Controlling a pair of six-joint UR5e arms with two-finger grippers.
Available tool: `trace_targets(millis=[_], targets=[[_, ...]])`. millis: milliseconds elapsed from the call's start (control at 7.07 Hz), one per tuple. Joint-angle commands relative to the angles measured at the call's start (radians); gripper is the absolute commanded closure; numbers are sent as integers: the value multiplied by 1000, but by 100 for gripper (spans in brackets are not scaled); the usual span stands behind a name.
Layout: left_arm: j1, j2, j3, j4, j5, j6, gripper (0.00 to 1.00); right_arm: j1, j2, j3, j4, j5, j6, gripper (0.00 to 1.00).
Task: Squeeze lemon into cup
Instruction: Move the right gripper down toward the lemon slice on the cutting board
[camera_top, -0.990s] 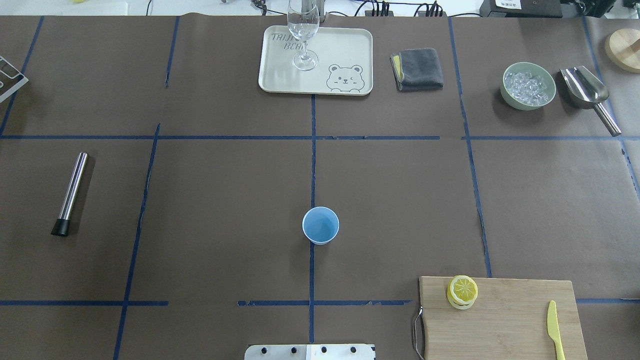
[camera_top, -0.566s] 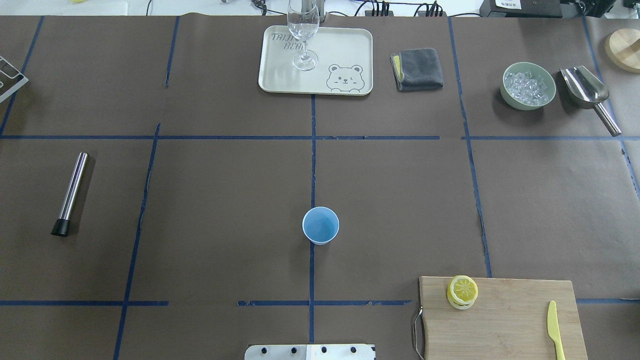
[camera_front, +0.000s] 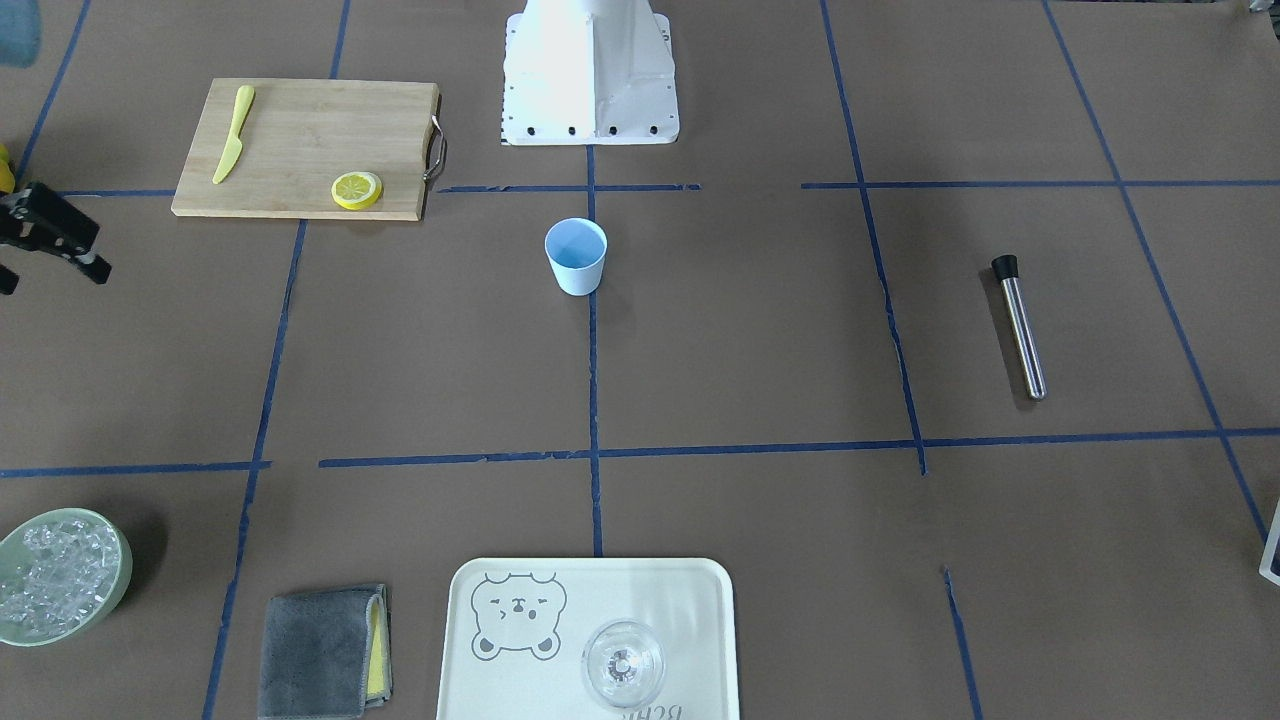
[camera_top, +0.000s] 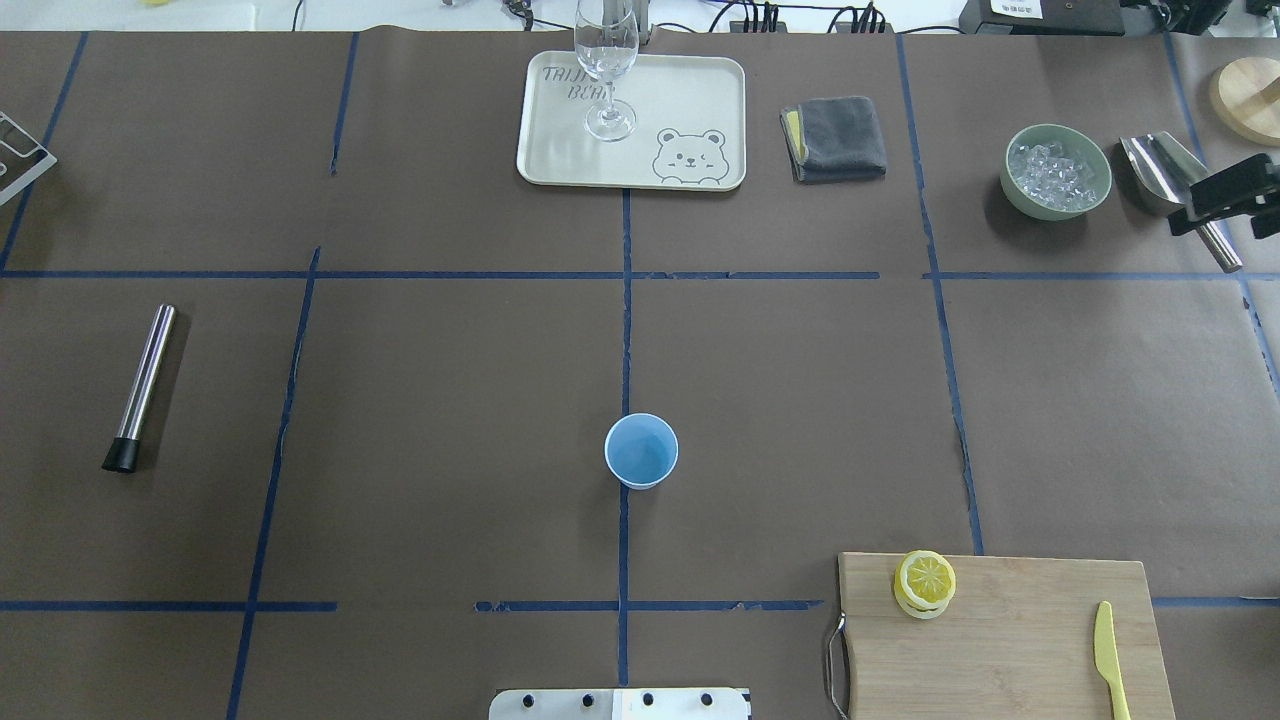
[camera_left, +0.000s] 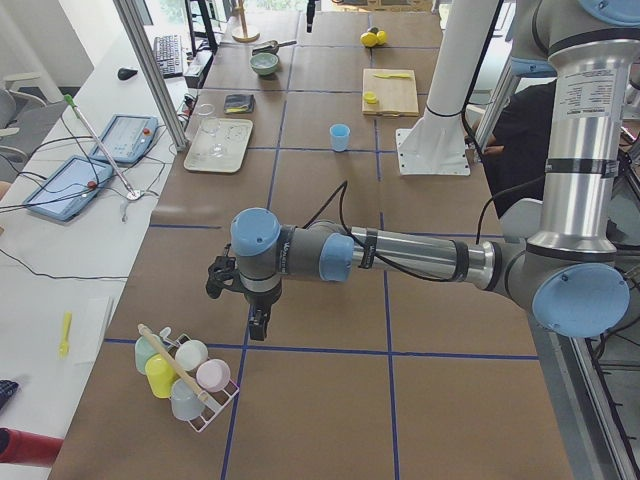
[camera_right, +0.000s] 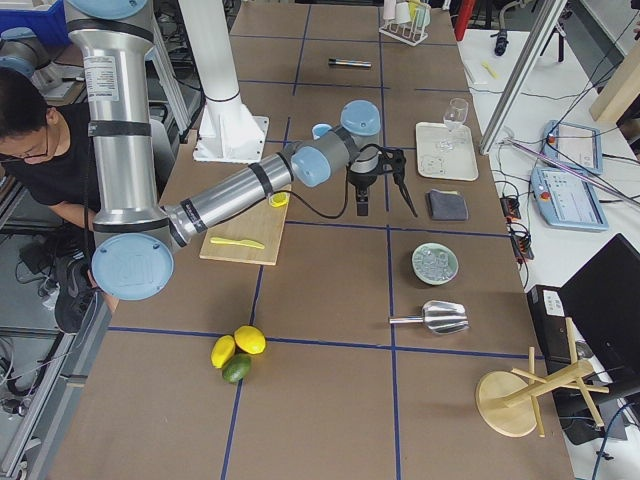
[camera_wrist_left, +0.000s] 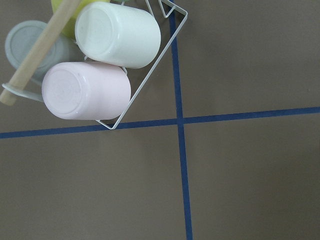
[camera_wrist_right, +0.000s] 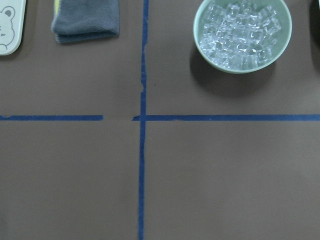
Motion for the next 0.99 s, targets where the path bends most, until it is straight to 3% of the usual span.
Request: trace_targets(millis=[0, 283, 848], targets=[[4, -7, -27, -2, -8, -2, 0, -256, -27, 89, 104, -164, 322, 0], [35, -12, -29, -9, -50, -7, 0, -473, -127, 89, 330, -342, 525, 0], [210, -12, -55, -198, -51, -338, 0, -740, -164, 80, 328, -540, 586, 0]])
